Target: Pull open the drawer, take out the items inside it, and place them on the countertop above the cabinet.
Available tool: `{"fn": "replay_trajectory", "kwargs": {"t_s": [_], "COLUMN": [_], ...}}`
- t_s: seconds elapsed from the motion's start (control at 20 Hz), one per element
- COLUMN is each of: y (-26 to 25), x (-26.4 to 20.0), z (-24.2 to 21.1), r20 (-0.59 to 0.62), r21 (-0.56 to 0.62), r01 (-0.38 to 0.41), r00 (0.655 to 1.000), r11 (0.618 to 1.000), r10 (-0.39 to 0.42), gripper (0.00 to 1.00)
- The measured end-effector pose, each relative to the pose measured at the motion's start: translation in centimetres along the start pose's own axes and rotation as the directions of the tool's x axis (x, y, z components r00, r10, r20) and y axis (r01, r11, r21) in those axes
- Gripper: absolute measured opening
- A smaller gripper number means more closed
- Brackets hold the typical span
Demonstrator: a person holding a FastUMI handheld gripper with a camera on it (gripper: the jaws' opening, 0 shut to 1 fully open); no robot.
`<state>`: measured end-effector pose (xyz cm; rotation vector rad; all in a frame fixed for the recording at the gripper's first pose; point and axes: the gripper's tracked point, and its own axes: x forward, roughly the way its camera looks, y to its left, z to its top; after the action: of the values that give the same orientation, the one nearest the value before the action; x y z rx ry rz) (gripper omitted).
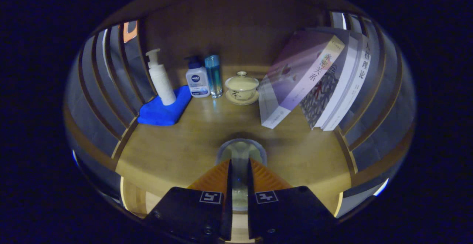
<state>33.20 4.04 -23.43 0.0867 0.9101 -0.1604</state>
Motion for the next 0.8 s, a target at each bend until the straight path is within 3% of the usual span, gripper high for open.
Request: {"fn": "replay_trajectory", "kwargs": {"t_s": [0.4, 0.55, 0.7, 0.8], "y": [-0.3, 0.6, 0.7, 1.2], "x": [0.7, 0.2, -2.1, -4.7], "z": [0.3, 0.3, 1.6, 1.5], "r20": [0.027, 0.034, 0.106, 0.139], "r21": [-0.018, -0.001, -0.026, -0.022], "r01": [0.029, -0.008, -0.011, -0.034], "r00": [0.999, 0.999, 0.994, 0.99], "r11": [0.999, 1.0, 1.0, 0.999], "r10": [-0.028, 0.008, 0.014, 0.037], "gripper": [0.2, 0.3, 0.53, 0.57]}}
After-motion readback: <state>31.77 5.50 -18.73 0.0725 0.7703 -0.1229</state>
